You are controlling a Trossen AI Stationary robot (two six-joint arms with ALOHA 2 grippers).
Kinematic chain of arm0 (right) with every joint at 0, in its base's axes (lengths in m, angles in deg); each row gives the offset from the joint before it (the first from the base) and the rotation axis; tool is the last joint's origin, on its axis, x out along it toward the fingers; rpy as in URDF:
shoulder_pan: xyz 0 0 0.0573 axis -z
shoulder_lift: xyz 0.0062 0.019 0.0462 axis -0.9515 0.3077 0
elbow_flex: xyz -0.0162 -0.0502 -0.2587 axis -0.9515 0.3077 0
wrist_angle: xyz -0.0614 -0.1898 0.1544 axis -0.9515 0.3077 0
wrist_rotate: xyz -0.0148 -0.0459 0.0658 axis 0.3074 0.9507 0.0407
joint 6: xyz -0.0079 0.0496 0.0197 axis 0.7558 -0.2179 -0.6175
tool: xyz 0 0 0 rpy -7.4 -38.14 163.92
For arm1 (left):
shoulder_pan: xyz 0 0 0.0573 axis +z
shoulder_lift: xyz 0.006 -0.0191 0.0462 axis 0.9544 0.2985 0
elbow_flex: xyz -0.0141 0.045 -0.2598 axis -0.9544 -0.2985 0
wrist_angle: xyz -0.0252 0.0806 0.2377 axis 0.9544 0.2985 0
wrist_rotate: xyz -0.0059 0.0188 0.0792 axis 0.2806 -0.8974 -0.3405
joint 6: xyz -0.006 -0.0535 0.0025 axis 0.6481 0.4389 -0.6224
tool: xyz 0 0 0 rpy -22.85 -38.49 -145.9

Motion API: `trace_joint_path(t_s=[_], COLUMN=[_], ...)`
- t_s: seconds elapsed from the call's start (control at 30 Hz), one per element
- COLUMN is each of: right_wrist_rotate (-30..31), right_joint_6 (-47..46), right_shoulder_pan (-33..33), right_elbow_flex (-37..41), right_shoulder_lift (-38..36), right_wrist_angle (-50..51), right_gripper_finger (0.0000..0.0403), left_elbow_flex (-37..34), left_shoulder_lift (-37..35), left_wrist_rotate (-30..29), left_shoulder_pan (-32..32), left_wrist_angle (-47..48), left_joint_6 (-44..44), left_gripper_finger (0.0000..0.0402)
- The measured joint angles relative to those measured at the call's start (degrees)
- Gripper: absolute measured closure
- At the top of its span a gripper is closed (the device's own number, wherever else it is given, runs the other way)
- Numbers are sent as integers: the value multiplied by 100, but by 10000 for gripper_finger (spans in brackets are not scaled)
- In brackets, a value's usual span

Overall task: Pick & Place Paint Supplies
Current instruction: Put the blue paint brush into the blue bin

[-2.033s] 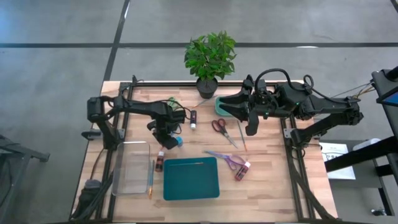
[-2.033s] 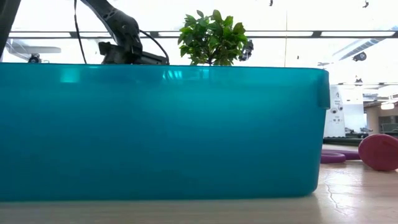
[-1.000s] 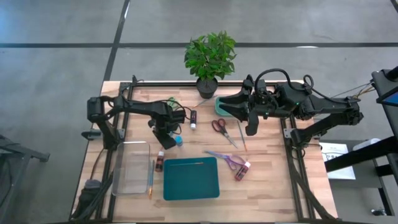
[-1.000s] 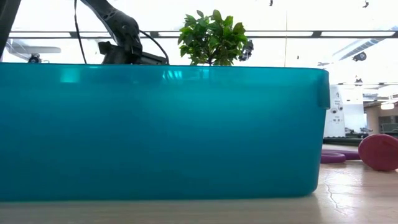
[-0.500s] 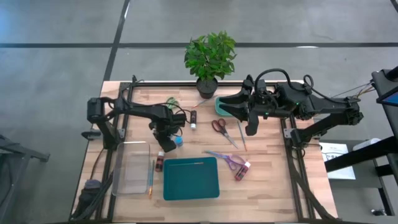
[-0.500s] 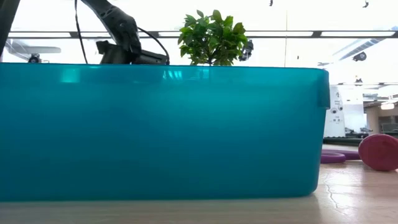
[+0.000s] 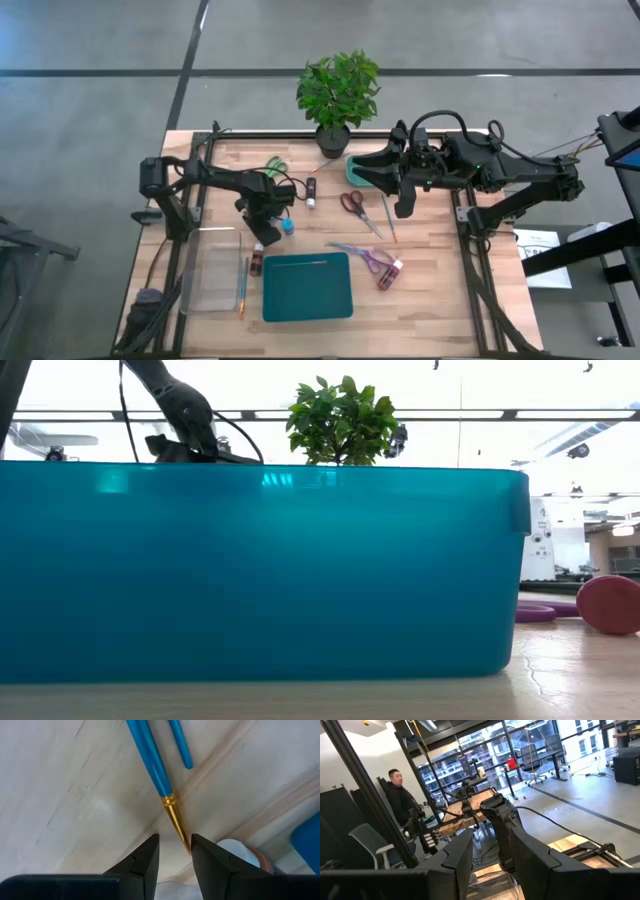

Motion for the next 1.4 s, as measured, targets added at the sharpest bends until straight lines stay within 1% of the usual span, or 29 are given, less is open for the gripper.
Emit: trace_joint_path(t_s=[0.47,0.83,0.97,1.2,1.4], right_wrist_rotate=[-1,-7,-9,-18,-21], right_joint_6=[-20,-24,-24,-49,-49], right_shoulder_pan=[0,0,0,0,0], right_elbow_flex=[81,87,87,87,87], right_shoulder_lift=[2,2,2,2,2], right_wrist_angle=[-6,-39,-46,-59,-59], right_gripper_finger=[274,274,274,274,274], left_elbow_flex=[7,9,9,9,10], left_shoulder_lift=[0,-4,-4,-4,-4], left_wrist_rotate=[-13,-126,-217,-318,-393], left_shoulder_pan=[-189,-330,-337,-337,-335], left_wrist_angle=[-69,-215,-221,-237,-228], left_joint_6=[319,872,919,909,806], left_gripper_finger=[280,283,308,388,391])
